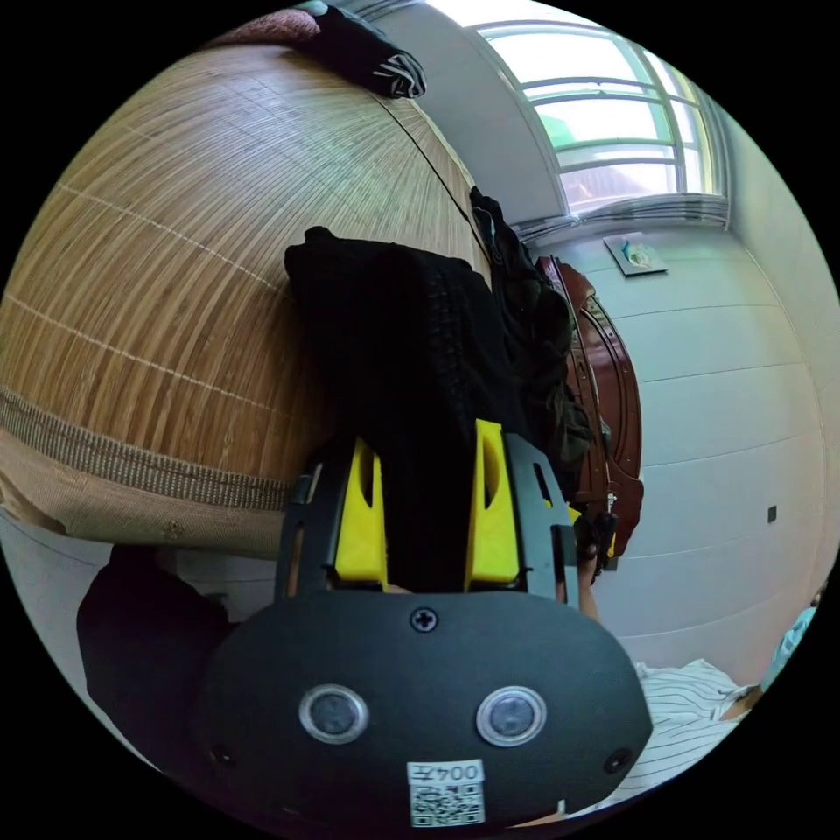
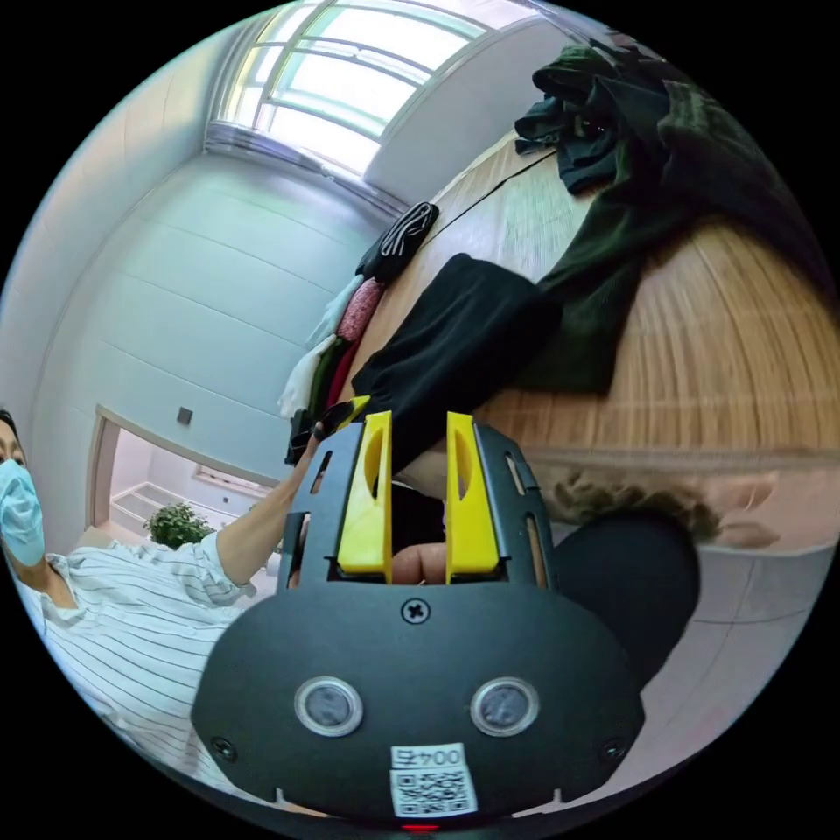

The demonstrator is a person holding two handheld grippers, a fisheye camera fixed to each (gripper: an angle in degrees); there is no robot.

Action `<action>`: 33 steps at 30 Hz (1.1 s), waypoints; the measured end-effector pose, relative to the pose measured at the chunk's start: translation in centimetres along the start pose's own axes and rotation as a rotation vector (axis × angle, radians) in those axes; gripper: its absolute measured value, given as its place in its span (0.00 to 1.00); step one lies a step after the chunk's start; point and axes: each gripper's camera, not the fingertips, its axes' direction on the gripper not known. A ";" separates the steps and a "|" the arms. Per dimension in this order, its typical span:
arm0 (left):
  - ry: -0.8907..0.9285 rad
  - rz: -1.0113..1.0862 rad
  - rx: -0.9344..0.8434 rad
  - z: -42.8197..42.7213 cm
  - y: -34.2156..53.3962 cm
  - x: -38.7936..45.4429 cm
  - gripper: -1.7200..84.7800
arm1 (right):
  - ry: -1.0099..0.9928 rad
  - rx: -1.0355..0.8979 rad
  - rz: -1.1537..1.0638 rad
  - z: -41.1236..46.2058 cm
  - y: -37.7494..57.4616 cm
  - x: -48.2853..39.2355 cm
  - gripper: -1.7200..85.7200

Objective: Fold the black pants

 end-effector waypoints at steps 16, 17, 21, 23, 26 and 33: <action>0.024 0.107 0.038 9.4 1.4 -4.2 0.25 | 0.087 -0.810 -0.338 24.6 -39.2 14.1 0.19; 0.025 0.088 0.035 10.4 1.3 -4.8 0.25 | 0.018 -0.841 -0.315 26.2 -41.3 15.6 0.18; 0.039 -0.020 0.064 13.4 1.4 -7.6 0.25 | -0.108 -0.885 -0.279 30.9 -45.8 18.0 0.19; 0.052 -0.079 0.064 15.8 1.2 -9.3 0.23 | -0.142 -0.969 -0.295 34.5 -46.9 17.9 0.19; -0.001 -0.080 0.026 19.5 0.4 -10.7 0.22 | -0.164 -1.083 -0.312 38.9 -47.4 17.5 0.19; -0.121 -0.084 -0.078 29.0 -0.8 -13.4 0.19 | -0.158 -1.136 -0.186 46.1 -50.8 20.1 0.10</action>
